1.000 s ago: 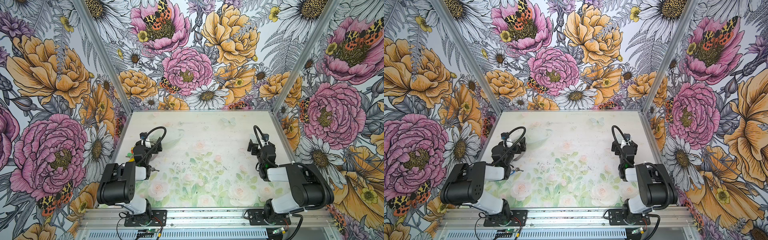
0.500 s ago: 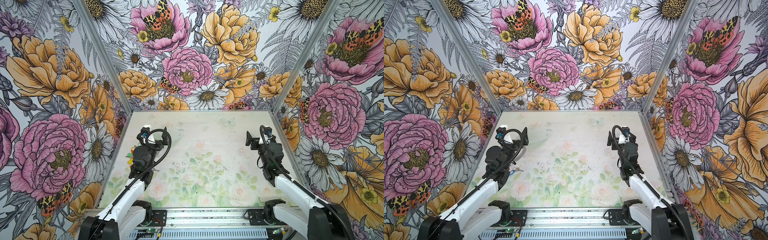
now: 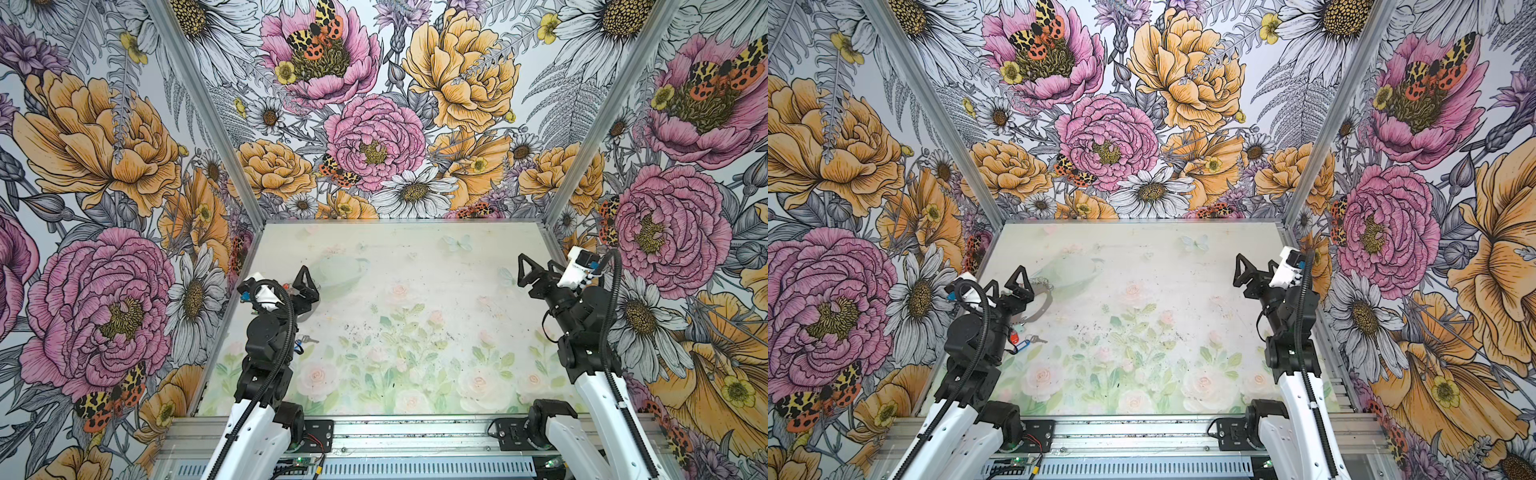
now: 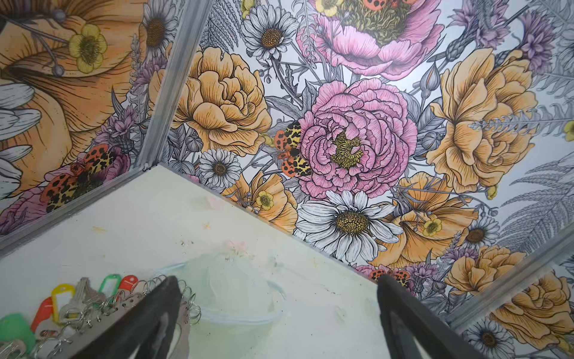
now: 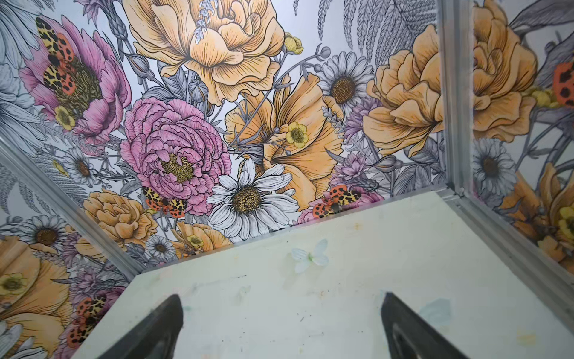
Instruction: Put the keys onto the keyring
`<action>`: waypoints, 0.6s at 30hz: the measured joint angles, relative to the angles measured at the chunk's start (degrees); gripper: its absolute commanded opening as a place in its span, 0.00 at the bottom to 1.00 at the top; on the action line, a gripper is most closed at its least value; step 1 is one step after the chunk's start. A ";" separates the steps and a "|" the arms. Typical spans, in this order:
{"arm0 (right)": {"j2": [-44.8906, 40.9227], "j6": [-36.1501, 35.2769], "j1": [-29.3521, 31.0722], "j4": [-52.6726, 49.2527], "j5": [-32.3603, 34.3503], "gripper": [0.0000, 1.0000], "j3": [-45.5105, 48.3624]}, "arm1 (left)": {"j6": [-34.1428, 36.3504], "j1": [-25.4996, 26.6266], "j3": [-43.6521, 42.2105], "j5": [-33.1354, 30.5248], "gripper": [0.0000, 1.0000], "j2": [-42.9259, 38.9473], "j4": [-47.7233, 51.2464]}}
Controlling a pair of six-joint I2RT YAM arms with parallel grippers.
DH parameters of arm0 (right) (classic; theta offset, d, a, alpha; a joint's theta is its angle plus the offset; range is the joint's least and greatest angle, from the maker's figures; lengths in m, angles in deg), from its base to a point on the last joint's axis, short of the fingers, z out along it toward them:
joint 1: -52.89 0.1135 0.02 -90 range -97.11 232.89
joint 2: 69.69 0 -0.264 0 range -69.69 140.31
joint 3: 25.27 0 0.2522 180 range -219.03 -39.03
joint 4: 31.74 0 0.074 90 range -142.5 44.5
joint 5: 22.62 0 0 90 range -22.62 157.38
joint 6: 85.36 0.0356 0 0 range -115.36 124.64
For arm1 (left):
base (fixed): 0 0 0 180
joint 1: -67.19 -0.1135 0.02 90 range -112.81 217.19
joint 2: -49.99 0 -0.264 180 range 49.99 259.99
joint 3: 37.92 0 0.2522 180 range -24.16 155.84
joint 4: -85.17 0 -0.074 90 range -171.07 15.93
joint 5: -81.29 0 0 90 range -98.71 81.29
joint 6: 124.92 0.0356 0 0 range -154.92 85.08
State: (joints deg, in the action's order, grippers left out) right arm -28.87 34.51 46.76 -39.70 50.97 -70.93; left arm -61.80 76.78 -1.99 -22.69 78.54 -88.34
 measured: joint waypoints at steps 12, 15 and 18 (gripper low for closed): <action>1.18 11.15 -2.75 6.51 -10.29 1.00 2.73 | -12.79 -4.02 -7.61 7.23 0.99 2.12 -6.82; 1.75 10.58 -2.84 5.57 -10.40 0.99 2.73 | -13.81 -5.16 -8.33 7.48 0.99 3.67 -3.37; 4.28 9.49 -2.84 2.69 -10.19 0.98 2.38 | -12.57 -3.54 -2.69 6.40 0.99 9.29 3.26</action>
State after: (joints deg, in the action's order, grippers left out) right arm -24.58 43.99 43.92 -37.01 40.79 -68.55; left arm -74.36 73.24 -4.67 -16.29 87.83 -85.08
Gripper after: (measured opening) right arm 0.986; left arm 0.987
